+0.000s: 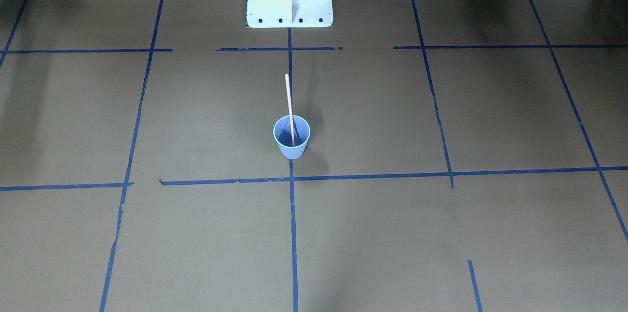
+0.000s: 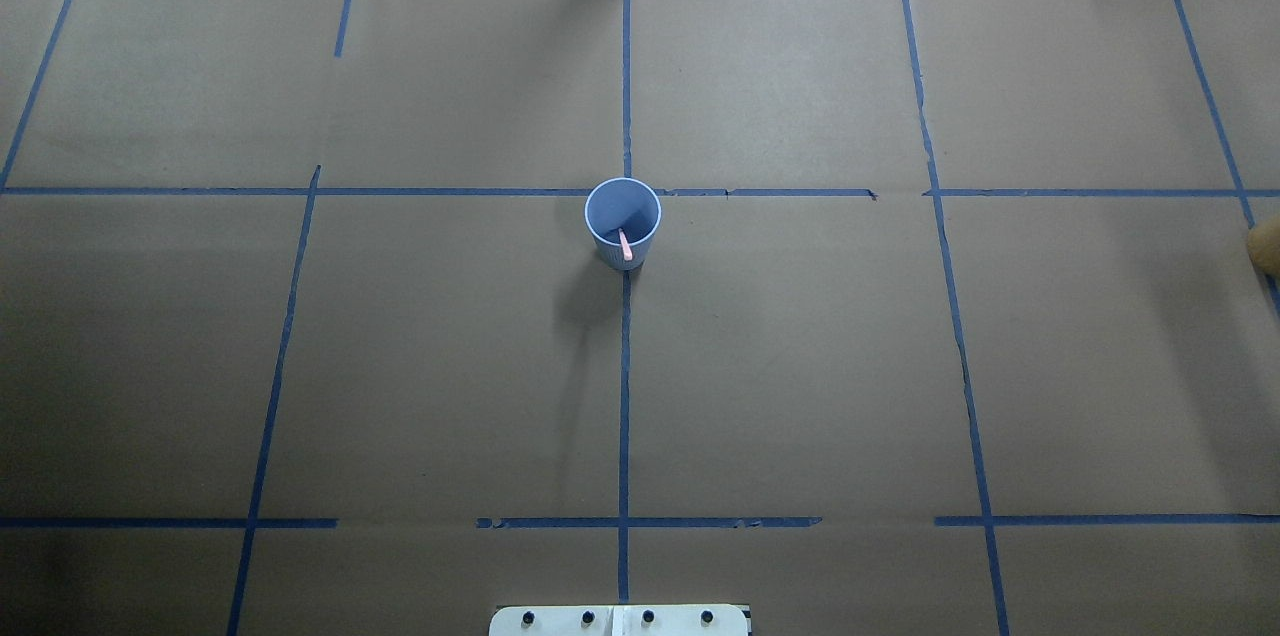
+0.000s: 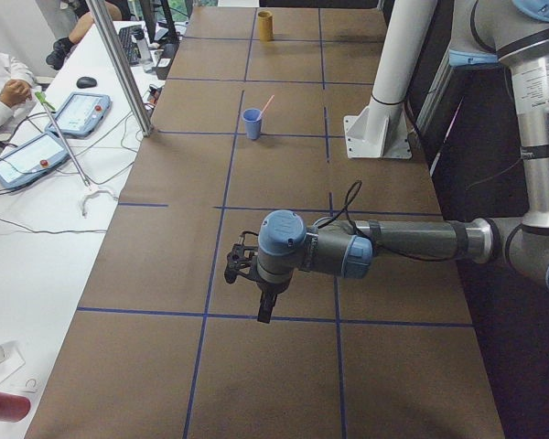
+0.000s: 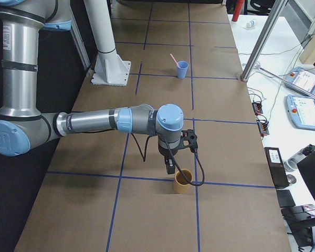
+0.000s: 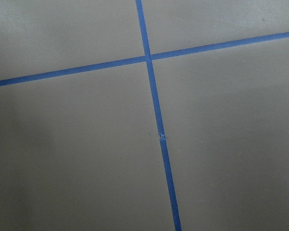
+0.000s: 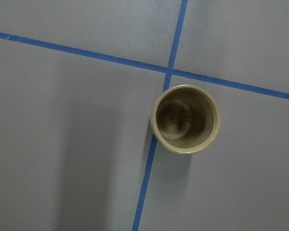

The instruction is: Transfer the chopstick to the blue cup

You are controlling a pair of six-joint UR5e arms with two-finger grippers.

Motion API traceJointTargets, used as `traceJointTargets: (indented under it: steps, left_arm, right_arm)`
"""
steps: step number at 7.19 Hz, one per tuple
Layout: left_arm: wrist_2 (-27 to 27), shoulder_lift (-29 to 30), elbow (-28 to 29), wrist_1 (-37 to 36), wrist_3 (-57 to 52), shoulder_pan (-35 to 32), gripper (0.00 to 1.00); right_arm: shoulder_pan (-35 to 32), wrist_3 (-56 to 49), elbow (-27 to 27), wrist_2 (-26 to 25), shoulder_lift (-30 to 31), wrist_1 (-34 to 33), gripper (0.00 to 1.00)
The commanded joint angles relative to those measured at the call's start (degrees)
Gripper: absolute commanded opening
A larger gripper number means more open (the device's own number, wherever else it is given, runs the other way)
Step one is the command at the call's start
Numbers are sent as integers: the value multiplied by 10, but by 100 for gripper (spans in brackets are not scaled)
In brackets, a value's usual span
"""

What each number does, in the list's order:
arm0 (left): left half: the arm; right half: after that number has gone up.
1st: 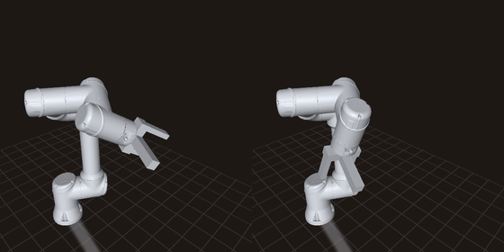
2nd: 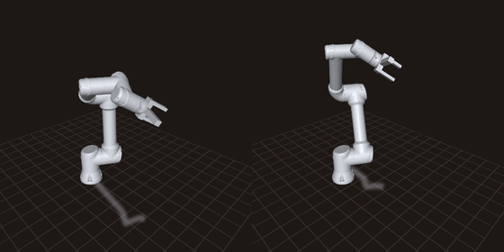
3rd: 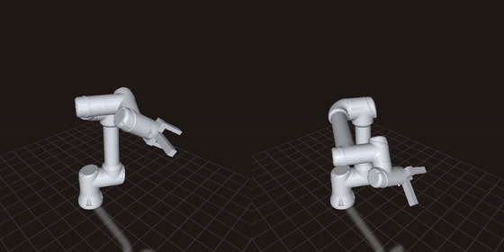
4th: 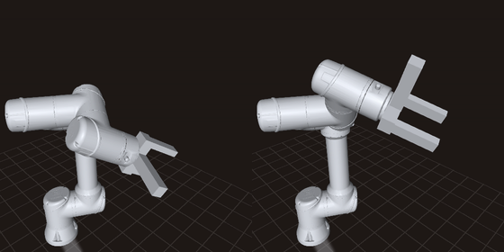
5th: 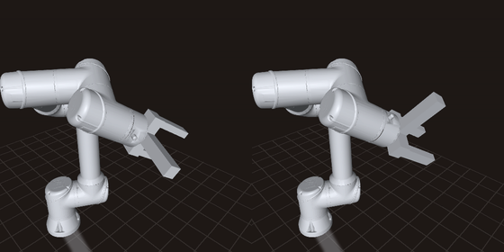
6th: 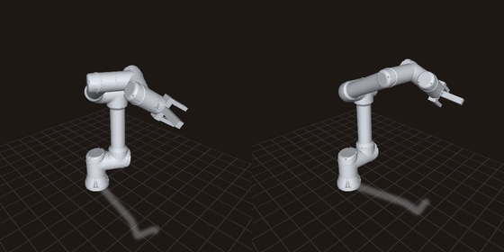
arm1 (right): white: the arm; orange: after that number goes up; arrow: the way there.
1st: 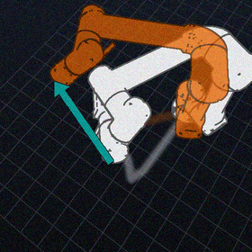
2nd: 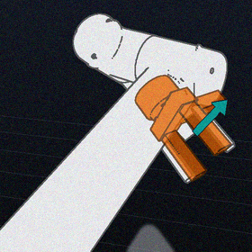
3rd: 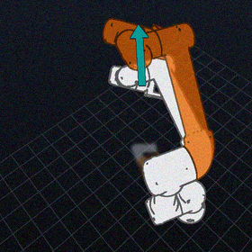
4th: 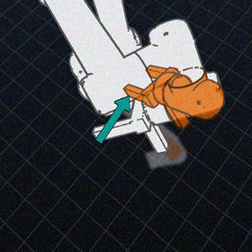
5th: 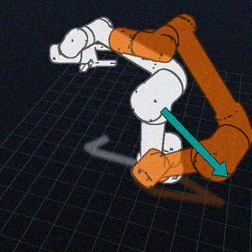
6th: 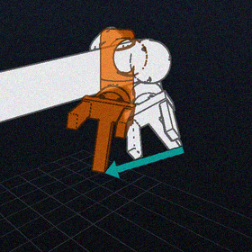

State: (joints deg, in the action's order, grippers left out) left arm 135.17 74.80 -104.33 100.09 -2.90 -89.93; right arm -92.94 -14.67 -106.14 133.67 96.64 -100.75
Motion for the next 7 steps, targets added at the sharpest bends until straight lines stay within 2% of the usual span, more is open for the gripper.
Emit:
traceJointTargets:
  steps: [1, 3, 5, 6, 7]
  left_arm:
    - [-1, 1, -3, -20, 0, 0, 100]
    - [1, -24, -15, -22, -2, 0, 100]
    - [-3, -19, 58, 10, -4, 0, 100]
    - [-9, -19, 74, 15, -1, 0, 100]
    - [-6, -23, 39, 10, -4, -3, 100]
  right_arm:
    - [2, 1, 6, 2, -1, 3, 99]
    - [4, 2, 5, 3, 0, 4, 99]
    - [15, 2, 6, 1, -5, 26, 99]
    - [18, 3, 8, 0, -5, 27, 99]
    - [17, 2, 23, 3, -5, 35, 99]
